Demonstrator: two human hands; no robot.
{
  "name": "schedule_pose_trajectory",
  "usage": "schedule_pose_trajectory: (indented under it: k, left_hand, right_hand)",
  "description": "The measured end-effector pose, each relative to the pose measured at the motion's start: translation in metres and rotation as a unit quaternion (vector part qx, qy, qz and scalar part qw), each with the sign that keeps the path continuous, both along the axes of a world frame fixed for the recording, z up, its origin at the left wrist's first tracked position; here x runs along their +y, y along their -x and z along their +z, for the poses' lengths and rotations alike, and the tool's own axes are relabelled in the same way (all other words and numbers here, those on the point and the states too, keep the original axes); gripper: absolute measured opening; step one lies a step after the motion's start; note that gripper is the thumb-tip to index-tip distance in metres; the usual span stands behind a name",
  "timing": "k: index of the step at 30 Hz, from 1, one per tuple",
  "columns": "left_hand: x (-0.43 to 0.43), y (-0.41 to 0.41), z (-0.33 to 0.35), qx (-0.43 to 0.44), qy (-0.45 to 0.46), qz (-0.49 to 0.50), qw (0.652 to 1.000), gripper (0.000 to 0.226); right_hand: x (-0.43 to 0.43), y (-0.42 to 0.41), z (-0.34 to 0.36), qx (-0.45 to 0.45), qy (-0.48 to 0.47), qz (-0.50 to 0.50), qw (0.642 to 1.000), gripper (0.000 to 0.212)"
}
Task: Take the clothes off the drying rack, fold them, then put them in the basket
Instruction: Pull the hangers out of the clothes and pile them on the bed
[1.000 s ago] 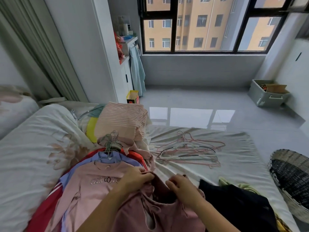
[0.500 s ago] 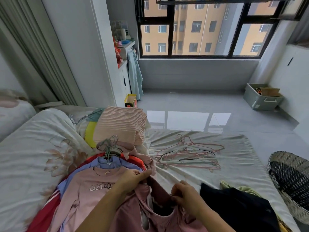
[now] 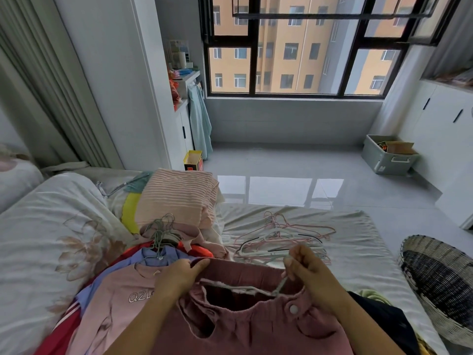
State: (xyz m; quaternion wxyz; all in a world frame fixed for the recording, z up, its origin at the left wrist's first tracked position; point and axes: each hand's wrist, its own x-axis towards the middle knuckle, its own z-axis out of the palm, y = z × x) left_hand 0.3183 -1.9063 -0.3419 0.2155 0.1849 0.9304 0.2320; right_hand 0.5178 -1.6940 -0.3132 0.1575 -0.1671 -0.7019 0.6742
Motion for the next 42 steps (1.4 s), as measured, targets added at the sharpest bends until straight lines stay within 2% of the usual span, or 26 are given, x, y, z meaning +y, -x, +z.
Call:
schedule_pose_trajectory:
  k: [3, 5, 7, 10, 12, 15, 16, 18, 19, 23, 29, 31, 33, 37, 40, 42]
  left_hand:
    - [-0.005, 0.004, -0.008, 0.035, 0.044, -0.012, 0.998, 0.052]
    - [-0.005, 0.005, -0.008, 0.069, 0.066, -0.011, 0.995, 0.051]
    - [-0.011, 0.013, -0.012, 0.083, 0.074, 0.006, 0.994, 0.051]
    - [-0.034, 0.032, -0.023, 0.060, 0.073, 0.044, 0.995, 0.057]
    - [-0.049, 0.032, -0.026, 0.045, 0.066, 0.062, 0.995, 0.055]
    - [-0.044, 0.019, -0.022, 0.009, 0.030, 0.022, 0.999, 0.047]
    - [-0.034, 0.013, -0.020, -0.008, 0.023, -0.016, 1.000, 0.054]
    - [-0.011, -0.007, -0.014, -0.021, -0.011, -0.074, 0.997, 0.087]
    - [0.001, -0.016, -0.014, -0.040, -0.036, -0.085, 0.995, 0.089]
    - [0.025, -0.047, -0.016, -0.110, -0.082, -0.100, 0.985, 0.052]
    - [0.031, -0.071, -0.028, -0.166, -0.126, -0.078, 0.975, 0.039]
    - [0.034, -0.085, -0.030, -0.204, -0.129, -0.066, 0.968, 0.039]
    - [0.043, -0.103, -0.024, -0.237, -0.099, -0.090, 0.962, 0.040]
    - [0.075, -0.161, -0.013, -0.288, -0.111, -0.081, 0.948, 0.049]
    - [0.115, -0.220, -0.002, -0.327, -0.163, -0.065, 0.929, 0.049]
    - [0.154, -0.267, 0.013, -0.380, -0.207, -0.043, 0.900, 0.049]
  right_hand:
    - [0.004, -0.007, 0.007, 0.014, 0.078, -0.005, 0.997, 0.064]
    - [0.001, -0.010, 0.008, 0.027, 0.143, -0.010, 0.989, 0.072]
    - [-0.002, -0.015, 0.009, 0.023, 0.169, -0.014, 0.985, 0.075]
    - [0.001, -0.031, 0.010, 0.036, 0.185, -0.032, 0.982, 0.072]
    - [0.009, -0.043, 0.014, 0.081, 0.220, -0.059, 0.970, 0.062]
    - [0.021, -0.044, 0.026, 0.143, 0.272, -0.093, 0.947, 0.047]
    - [0.024, -0.040, 0.028, 0.145, 0.274, -0.106, 0.945, 0.043]
    - [0.028, -0.029, 0.030, 0.152, 0.278, -0.139, 0.938, 0.043]
    - [0.032, -0.026, 0.032, 0.160, 0.286, -0.165, 0.930, 0.046]
    - [0.060, -0.029, 0.043, 0.229, 0.328, -0.269, 0.876, 0.037]
    - [0.105, -0.068, 0.047, 0.306, 0.370, -0.362, 0.799, 0.044]
    - [0.114, -0.087, 0.044, 0.325, 0.369, -0.378, 0.785, 0.052]
    - [0.119, -0.102, 0.041, 0.325, 0.358, -0.388, 0.785, 0.052]
    - [0.135, -0.136, 0.040, 0.307, 0.335, -0.395, 0.798, 0.043]
    - [0.165, -0.164, 0.048, 0.299, 0.326, -0.397, 0.804, 0.041]
    - [0.189, -0.186, 0.054, 0.289, 0.297, -0.377, 0.828, 0.042]
